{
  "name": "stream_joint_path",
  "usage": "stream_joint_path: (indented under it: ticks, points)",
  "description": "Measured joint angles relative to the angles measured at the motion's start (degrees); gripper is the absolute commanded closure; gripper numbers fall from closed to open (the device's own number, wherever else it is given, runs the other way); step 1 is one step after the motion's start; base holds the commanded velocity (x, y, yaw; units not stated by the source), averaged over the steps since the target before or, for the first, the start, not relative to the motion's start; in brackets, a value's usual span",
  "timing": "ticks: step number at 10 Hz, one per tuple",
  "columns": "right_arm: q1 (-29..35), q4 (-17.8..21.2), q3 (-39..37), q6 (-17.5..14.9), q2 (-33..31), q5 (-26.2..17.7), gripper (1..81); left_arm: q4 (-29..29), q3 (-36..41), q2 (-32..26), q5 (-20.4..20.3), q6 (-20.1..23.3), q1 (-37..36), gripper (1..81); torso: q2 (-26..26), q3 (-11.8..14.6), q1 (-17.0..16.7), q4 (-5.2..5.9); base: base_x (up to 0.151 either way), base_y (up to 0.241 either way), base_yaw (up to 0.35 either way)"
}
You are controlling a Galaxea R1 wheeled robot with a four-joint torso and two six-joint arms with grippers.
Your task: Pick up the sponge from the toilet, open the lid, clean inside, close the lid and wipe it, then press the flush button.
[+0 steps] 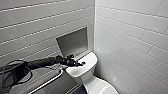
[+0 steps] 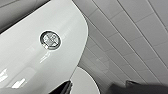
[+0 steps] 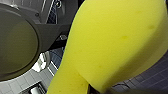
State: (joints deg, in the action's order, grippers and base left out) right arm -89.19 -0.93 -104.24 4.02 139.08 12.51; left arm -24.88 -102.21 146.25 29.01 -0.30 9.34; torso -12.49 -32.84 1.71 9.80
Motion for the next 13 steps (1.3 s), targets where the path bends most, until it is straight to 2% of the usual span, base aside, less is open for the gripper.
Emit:
stream_joint_path:
  ticks: [2, 3, 11, 13]
  points:
    - [0.00, 0.05, -0.02, 0.18, 0.09, 0.20, 81.1, 0.00, -5.16, 2.89, 0.72, -1.27, -0.69, 1.0, 0.02, -0.02, 0.00, 0.00, 0.000, 0.000, 0.000]
    - [0.00, 0.05, -0.11, 0.29, 0.50, 0.57, 81.1, -0.13, -7.55, 4.58, 1.02, -2.41, -1.11, 81.1, 0.02, -0.02, 0.02, 0.00, 0.000, 0.000, 0.000]
    - [0.00, 0.11, -0.11, 0.55, 1.02, 0.96, 81.1, 1.82, -26.84, 18.53, 5.07, -2.15, -4.68, 81.1, 0.07, -0.07, 0.06, 0.00, 0.000, 0.000, 0.000]
    - [0.00, 0.11, -0.11, 0.55, 1.08, 0.96, 81.1, 3.50, -32.20, 21.75, 6.01, -2.39, -5.79, 81.1, 0.07, -1.18, 0.06, 0.00, 0.000, 0.000, 0.000]
